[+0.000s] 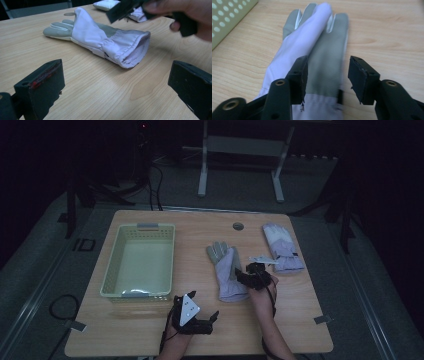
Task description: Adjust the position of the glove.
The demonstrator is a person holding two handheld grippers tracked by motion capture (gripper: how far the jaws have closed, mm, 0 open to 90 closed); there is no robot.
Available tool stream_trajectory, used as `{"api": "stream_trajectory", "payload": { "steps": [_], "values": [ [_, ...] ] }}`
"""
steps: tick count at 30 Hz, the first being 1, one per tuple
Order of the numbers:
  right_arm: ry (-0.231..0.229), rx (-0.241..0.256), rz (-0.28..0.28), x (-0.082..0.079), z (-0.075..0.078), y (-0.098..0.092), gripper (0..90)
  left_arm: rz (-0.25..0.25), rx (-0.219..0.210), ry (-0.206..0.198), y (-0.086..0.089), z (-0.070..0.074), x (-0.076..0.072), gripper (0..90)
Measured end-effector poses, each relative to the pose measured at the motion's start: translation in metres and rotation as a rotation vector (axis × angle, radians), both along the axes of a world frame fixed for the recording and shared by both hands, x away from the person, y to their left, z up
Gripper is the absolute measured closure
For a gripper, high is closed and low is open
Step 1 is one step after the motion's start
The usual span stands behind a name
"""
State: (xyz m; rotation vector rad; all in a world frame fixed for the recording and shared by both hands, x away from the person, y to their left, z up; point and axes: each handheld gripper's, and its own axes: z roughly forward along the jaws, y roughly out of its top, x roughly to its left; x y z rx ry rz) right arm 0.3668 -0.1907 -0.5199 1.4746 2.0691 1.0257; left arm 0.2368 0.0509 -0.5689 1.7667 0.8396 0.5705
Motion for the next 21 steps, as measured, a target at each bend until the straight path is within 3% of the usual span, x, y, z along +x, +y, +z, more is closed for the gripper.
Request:
{"api": "stream_trajectory", "payload": {
  "steps": [14, 21],
  "values": [
    [-0.116, -0.095, 0.021, 0.015, 0.037, -0.068, 54.3, 0.003, 0.001, 0.002, 0.0, 0.0, 0.0, 0.7],
    [-0.127, -0.123, 0.005, 0.028, 0.045, -0.106, 56.5, 0.005, 0.001, 0.001, 0.0, 0.0, 0.0, 0.7]
  ]
}}
